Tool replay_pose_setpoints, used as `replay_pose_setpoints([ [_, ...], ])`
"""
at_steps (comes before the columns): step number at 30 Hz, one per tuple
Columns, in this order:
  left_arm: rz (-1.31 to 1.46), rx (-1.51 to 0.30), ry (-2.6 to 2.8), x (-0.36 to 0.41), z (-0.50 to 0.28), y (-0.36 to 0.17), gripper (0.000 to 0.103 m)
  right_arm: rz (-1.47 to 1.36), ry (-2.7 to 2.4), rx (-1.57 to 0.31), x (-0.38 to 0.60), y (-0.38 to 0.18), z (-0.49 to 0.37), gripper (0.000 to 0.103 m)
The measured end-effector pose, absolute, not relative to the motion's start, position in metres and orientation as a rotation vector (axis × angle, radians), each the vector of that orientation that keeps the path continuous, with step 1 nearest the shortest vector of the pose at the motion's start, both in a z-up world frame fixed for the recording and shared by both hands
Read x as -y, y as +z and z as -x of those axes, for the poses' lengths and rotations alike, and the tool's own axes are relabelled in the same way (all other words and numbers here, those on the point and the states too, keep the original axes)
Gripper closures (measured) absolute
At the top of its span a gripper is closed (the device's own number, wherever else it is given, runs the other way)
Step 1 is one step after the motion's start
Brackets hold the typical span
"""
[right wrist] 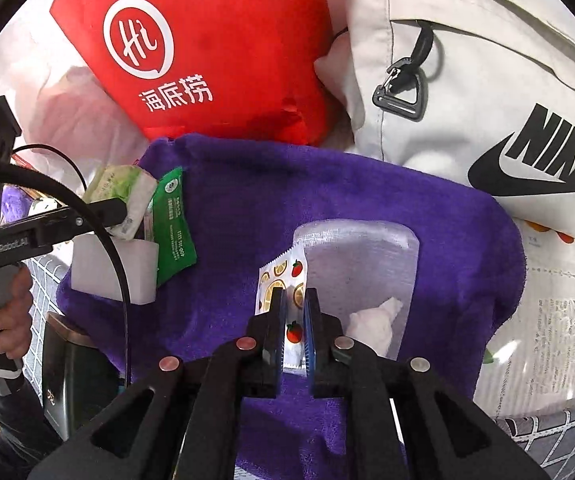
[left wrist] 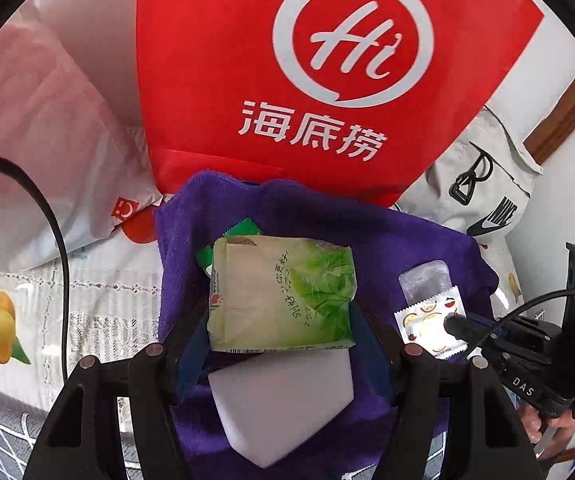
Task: Organize soft objects
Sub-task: 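Carry both items over the purple towel and open the right tool to drop the sachet, then open the left tool to drop the green tissue pack onto the towel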
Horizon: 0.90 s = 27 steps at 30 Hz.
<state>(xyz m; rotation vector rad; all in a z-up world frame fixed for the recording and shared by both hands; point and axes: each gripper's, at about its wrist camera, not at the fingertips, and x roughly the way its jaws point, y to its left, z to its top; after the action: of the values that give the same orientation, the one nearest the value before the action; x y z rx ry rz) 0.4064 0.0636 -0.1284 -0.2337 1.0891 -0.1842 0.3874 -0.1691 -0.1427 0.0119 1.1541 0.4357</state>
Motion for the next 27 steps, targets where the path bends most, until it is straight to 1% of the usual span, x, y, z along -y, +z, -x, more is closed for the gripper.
replay_pose_setpoints([
  [1,0.240,-1.089,-0.185,-0.065,-0.407,-0.130,0.037,-0.003,0.430,-1.153,0.169,-0.143,-0.388,0.092],
  [3,0.253,-1.088,-0.182,-0.066,-0.408,-0.131,0.037,0.009,0.419,-1.154,0.169,-0.144,-0.389,0.086],
  [5,0.253,-1.088,-0.179,-0.066,-0.408,-0.133,0.036,0.019,0.402,-1.153,0.171,-0.145,-0.389,0.076],
  [6,0.252,-1.085,-0.177,-0.065,-0.409,-0.134,0.036,0.025,0.399,-1.151,0.172,-0.145,-0.389,0.073],
  [8,0.247,-1.089,-0.177,-0.063,-0.410,-0.136,0.036,0.039,0.392,-1.139,0.174,-0.142,-0.389,0.062],
  [10,0.248,-1.096,-0.183,-0.062,-0.410,-0.138,0.035,0.042,0.375,-1.123,0.177,-0.138,-0.387,0.059],
  [12,0.253,-1.101,-0.189,-0.060,-0.411,-0.139,0.033,0.041,0.364,-1.113,0.180,-0.134,-0.386,0.059],
  [14,0.265,-1.108,-0.193,-0.061,-0.413,-0.139,0.025,0.036,0.361,-1.107,0.183,-0.130,-0.386,0.059],
  [19,0.263,-1.101,-0.164,-0.064,-0.409,-0.131,0.024,0.048,0.353,-1.081,0.184,-0.117,-0.377,0.059],
  [27,0.214,-1.059,-0.135,-0.066,-0.384,-0.096,0.024,0.078,0.363,-1.028,0.181,-0.081,-0.337,0.058],
])
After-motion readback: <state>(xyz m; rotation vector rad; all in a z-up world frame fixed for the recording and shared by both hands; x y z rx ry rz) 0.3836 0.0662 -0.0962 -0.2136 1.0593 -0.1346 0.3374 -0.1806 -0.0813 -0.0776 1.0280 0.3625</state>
